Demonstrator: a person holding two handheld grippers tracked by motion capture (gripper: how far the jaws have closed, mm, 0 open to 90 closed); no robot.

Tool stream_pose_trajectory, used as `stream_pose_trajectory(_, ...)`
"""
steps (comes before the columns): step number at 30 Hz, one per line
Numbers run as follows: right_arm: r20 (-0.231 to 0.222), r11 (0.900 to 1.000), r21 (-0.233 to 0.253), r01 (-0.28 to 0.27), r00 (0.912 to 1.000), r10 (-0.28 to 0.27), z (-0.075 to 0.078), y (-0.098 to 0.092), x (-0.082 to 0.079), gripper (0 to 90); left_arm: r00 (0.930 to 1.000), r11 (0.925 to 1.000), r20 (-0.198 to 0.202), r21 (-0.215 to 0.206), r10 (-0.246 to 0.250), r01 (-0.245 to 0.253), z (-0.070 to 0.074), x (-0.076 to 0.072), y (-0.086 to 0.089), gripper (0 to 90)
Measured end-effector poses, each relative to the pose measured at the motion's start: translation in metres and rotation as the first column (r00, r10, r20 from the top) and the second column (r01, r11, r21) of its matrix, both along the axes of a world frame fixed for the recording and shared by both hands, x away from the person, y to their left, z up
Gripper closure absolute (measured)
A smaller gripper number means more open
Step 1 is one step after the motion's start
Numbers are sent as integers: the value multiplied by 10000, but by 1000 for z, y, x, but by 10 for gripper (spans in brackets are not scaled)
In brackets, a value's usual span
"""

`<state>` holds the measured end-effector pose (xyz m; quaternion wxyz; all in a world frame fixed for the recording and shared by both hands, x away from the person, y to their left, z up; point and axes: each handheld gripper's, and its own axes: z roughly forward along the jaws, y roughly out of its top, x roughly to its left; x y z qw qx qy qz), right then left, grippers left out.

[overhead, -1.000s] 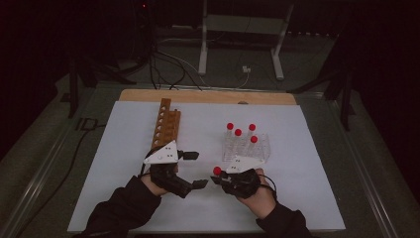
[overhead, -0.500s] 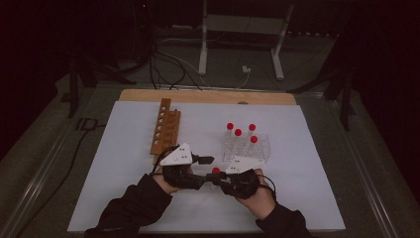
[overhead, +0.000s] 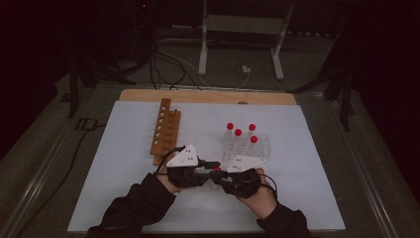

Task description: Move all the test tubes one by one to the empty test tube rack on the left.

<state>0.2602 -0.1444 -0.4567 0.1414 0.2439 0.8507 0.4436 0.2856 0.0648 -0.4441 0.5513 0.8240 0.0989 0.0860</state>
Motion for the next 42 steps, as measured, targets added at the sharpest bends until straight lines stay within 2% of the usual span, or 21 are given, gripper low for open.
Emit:
stream_pose_trajectory(2, 17, 10000, -23, 6, 10000, -6, 0, 0, 0, 747, 9999, 9999, 140, 110, 7, -8, 0, -1, -1, 716)
stream_pose_trajectory(6, -37, 10000, 10, -13, 10000, 13, -1, 0, 1, 746, 9999, 9999, 150, 165, 6, -9, 0, 0, 0, 719)
stream_pose_trajectory(8, -45, 9999, 114, -105, 9999, 105, -2, -1, 1, 716, 9999, 9999, 103, 170, 22, -24, 1, 0, 0, 720)
stream_pose_trajectory(9, -62, 9998, 171, -109, 9999, 110, -3, -1, 1, 656, 9999, 9999, 139, 137, 86, -88, 2, 0, 1, 720)
stream_pose_trajectory(10, -62, 9998, 171, -109, 9999, 110, -3, -1, 1, 656, 9999, 9999, 132, 113, 92, -94, 3, 1, 3, 720)
stream_pose_trajectory(11, -14, 9999, 157, -28, 10000, 28, -4, -2, 1, 609, 9998, 9998, 122, 86, 151, -152, 4, 1, 4, 721)
stream_pose_trajectory(15, 98, 9995, 270, 150, 9998, -152, -4, -7, 0, 546, 9991, 9992, 176, 89, 383, -385, 9, 4, 12, 721)
stream_pose_trajectory(16, 244, 9987, 411, 288, 9993, -299, -2, -11, -1, 504, 9988, 9990, 222, 71, 447, -448, 10, 4, 14, 721)
stream_pose_trajectory(19, 318, 9973, 599, 423, 9985, -442, -1, -17, -2, 464, 9974, 9979, 345, 74, 638, -641, 14, 6, 21, 721)
stream_pose_trajectory(20, 378, 9956, 760, 543, 9976, -573, 1, -22, -2, 417, 9966, 9972, 364, 51, 739, -741, 15, 6, 23, 721)
stream_pose_trajectory(21, 378, 9956, 760, 543, 9976, -573, 1, -22, -2, 417, 9965, 9971, 356, 54, 762, -765, 16, 8, 25, 721)
stream_pose_trajectory(26, 488, 9894, 1139, 898, 9942, -958, 4, -34, -3, 207, 9929, 9936, 376, 8, 1128, -1129, 18, 12, 35, 721)
stream_pose_trajectory(28, 484, 9881, 1225, 933, 9938, -999, 4, -36, -3, 173, 9914, 9920, 341, -39, 1264, -1263, 19, 14, 38, 721)
stream_pose_trajectory(29, 565, 9860, 1293, 1053, 9920, -1133, 6, -39, -3, 118, 9904, 9909, 340, -39, 1342, -1342, 19, 15, 39, 721)
stream_pose_trajectory(32, 547, 9813, 1481, 1226, 9898, -1319, 6, -44, -3, 81, 9869, 9874, 320, -3, 1580, -1580, 20, 20, 44, 721)
stream_pose_trajectory(33, 516, 9778, 1571, 1388, 9876, -1485, 6, -48, -3, 36, 9854, 9859, 311, -5, 1674, -1675, 20, 21, 46, 721)
stream_pose_trajectory(38, 595, 9704, 1710, 1707, 9813, -1831, 5, -59, -6, 6, 9771, 9777, 364, 52, 2097, -2101, 23, 30, 56, 721)
stream_pose_trajectory(42, 532, 9683, 1776, 1754, 9808, -1875, 2, -66, -7, 0, 9668, 9671, 269, -53, 2542, -2542, 25, 40, 65, 721)
